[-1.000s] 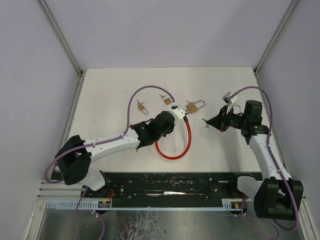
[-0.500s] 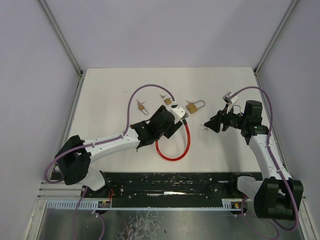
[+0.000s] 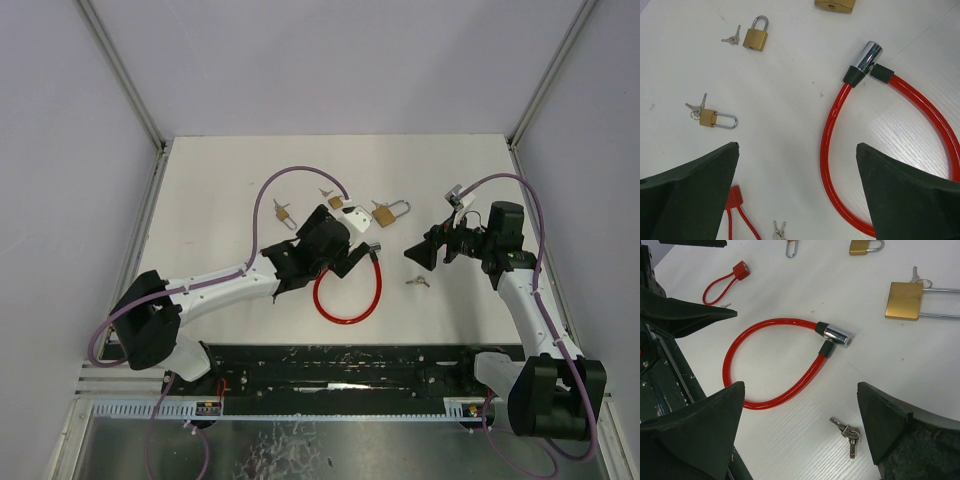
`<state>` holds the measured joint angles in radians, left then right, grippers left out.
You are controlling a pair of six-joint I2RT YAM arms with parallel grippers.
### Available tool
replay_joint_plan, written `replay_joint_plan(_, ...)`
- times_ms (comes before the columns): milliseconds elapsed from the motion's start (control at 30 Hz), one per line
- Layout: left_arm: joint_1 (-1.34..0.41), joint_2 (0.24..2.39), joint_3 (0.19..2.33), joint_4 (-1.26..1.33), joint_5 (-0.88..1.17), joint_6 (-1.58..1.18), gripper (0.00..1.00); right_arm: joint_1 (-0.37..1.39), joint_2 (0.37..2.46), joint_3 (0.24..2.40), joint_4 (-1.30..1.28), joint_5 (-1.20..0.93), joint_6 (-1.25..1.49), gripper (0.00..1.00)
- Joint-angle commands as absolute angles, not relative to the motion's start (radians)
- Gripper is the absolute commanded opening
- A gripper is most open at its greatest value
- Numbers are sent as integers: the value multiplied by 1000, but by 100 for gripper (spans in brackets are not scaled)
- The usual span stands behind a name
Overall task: Lock with the key
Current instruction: Place the lock at the center of the board, then reset both arms
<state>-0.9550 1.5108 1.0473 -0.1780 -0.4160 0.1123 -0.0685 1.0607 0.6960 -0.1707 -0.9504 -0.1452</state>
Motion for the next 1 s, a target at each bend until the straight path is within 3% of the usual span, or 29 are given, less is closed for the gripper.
replay_joint_plan(0,-958,1516,1078,-150,-436,101,100,-72,1043,699,-141,-954,-146,99)
replay_joint_plan(967,-963,1519,1086,-172,-405,103,100,-72,1045,698,-145,-964,-155,99)
